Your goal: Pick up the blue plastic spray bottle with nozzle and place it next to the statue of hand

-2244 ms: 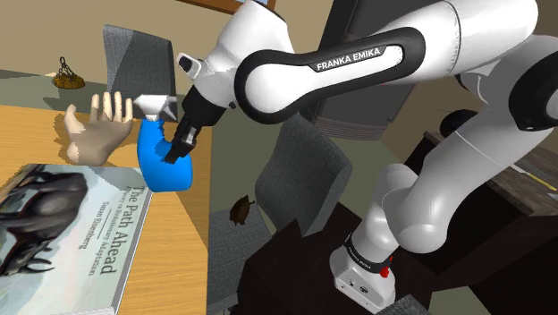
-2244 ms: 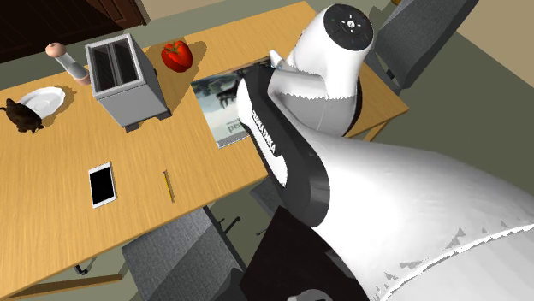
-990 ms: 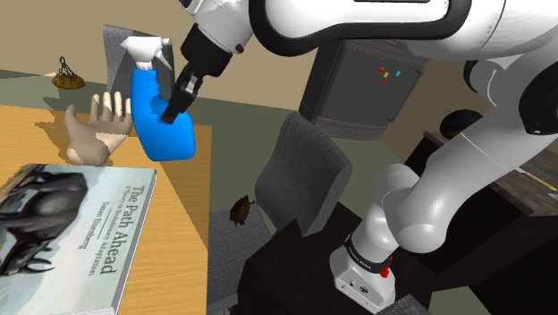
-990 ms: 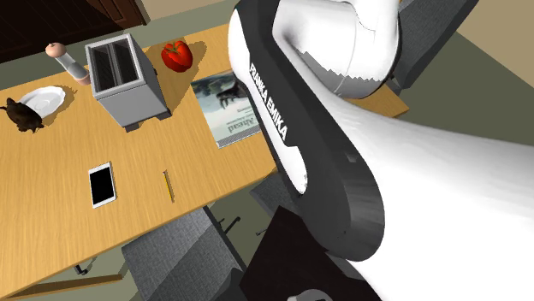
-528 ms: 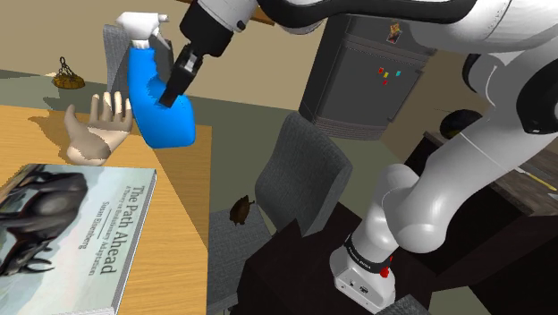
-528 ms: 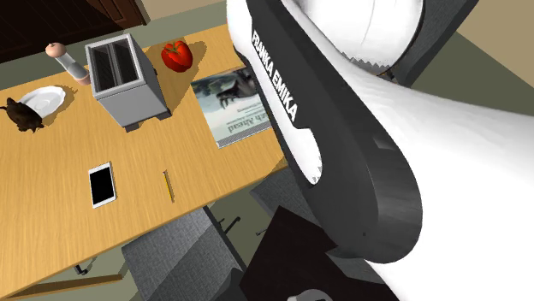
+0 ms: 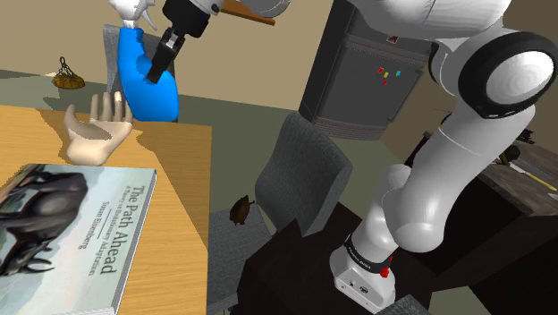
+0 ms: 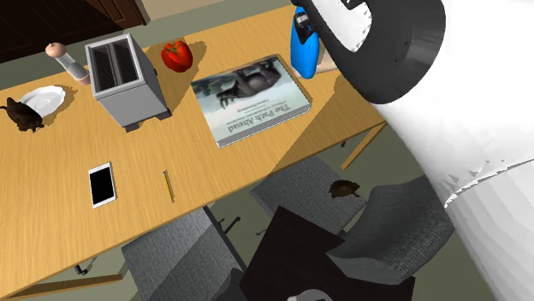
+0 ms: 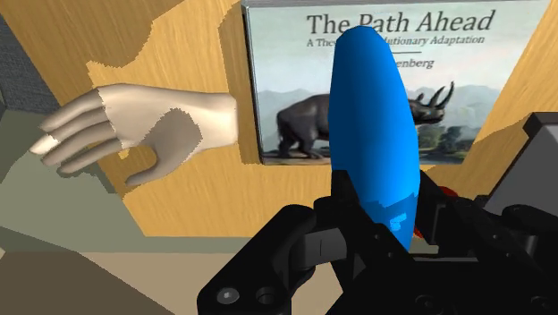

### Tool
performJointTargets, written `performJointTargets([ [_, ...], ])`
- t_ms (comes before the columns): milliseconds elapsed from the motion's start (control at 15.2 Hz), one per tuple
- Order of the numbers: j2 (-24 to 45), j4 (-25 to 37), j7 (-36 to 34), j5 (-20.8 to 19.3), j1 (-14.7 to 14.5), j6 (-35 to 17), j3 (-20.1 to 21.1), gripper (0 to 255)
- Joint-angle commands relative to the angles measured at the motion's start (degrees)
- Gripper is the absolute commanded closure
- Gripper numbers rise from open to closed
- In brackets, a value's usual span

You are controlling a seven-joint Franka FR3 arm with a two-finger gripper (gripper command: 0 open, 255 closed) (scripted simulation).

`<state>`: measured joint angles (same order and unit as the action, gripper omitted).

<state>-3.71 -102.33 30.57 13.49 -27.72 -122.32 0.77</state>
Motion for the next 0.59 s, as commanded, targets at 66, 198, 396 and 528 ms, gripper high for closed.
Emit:
performJointTargets([
  [66, 5.8, 6.97, 2.49, 0.89, 1.13, 1.69, -1.34, 255],
  [198, 9.87, 12.25, 3.98, 1.55, 2.04, 3.27, -2.09, 255],
  [396, 16.54, 21.33, 5.88, 2.56, 3.61, 6.24, -2.96, 255],
  [528, 21.52, 28.48, 6.84, 3.19, 4.82, 8.75, -3.35, 255],
])
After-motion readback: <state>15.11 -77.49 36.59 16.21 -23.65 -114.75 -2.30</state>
